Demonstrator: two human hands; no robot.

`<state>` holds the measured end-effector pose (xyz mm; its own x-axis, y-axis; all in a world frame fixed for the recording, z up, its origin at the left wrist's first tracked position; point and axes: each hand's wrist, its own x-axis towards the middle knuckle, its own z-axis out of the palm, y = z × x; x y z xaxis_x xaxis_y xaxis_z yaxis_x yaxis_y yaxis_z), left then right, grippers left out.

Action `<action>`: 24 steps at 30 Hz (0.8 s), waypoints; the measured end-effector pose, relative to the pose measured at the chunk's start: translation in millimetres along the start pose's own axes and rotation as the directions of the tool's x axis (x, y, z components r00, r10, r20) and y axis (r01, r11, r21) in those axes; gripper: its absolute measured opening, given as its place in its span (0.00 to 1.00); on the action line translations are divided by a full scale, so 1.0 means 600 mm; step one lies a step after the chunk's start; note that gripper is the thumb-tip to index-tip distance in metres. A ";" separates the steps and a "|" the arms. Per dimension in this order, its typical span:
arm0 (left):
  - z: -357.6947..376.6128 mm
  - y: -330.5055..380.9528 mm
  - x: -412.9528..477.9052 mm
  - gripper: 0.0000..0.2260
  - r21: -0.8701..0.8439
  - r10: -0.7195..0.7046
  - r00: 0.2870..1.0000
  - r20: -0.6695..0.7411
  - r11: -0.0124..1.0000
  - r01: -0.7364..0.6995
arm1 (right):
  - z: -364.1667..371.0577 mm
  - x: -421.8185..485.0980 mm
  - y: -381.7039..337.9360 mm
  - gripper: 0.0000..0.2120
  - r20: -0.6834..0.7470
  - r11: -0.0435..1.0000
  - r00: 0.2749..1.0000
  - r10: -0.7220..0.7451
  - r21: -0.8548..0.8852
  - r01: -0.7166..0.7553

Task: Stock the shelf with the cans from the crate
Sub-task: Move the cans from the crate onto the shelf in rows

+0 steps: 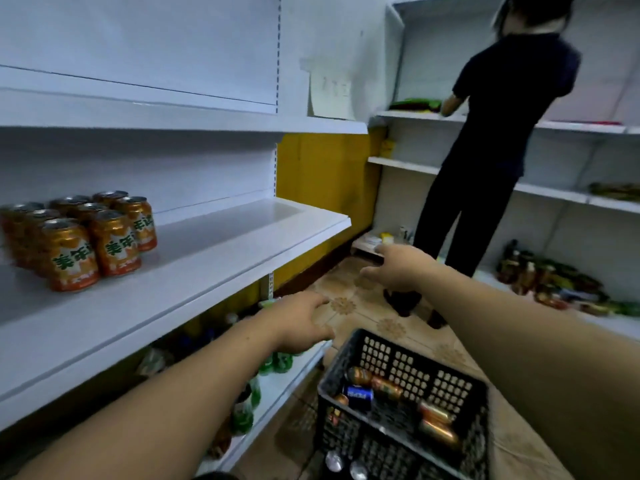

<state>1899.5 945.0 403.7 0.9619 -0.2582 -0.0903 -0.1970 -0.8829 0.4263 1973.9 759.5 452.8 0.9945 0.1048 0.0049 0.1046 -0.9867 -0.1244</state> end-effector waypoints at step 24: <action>0.504 -0.001 0.421 0.30 0.135 -0.115 0.802 0.587 0.990 0.043 | 0.504 0.089 0.499 0.31 0.574 0.863 0.720 0.389 0.048 -0.504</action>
<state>2085.0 761.8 108.7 0.6825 -0.3357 -0.6492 -0.1792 -0.9380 0.2967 2055.8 507.3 115.8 0.7525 -0.2369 -0.6146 -0.4111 -0.8979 -0.1572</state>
